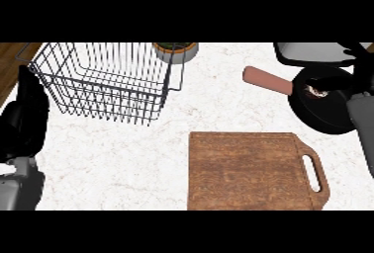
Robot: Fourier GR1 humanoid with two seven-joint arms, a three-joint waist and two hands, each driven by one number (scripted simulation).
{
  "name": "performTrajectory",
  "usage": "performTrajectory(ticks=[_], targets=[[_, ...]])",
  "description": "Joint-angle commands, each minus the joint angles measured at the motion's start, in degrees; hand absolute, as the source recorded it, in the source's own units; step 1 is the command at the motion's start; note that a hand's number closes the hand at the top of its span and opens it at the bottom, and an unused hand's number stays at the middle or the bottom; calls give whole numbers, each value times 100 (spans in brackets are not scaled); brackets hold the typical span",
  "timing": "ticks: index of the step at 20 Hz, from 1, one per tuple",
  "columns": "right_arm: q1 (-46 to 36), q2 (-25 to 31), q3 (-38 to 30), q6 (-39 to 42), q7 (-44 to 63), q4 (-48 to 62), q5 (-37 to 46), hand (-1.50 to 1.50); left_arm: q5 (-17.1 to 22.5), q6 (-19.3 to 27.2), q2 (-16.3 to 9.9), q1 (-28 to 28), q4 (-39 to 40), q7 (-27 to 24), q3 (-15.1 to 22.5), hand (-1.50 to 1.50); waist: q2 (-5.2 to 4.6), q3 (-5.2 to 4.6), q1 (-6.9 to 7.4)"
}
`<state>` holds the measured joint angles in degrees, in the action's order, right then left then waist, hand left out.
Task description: Pick the cupcake from the cutting board and place it in the pot
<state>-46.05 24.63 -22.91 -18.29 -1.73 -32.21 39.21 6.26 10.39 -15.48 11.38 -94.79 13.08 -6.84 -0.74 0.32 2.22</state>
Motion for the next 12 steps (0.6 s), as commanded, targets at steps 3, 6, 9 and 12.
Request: performTrajectory(ticks=[3,6,9,12], targets=[[-258,21,-928,295,-1217,85,-1231,-150,51,-247,156,-145,120,-203,222,0,4,-15,-95],[-38,-74,-1312,374,-1815,157,-1733,-150,-10,-135,183,-9,135,-95,203,0,13,-16,-150],[-131,442,-1693,782,-1954,428,-2112,-150,94,-289,78,-168,-162,-25,144,0,19,-15,-81],[120,611,-1675,1066,-1843,345,-2237,-150,-42,-180,199,-234,-224,73,254,0,66,-26,-189]])
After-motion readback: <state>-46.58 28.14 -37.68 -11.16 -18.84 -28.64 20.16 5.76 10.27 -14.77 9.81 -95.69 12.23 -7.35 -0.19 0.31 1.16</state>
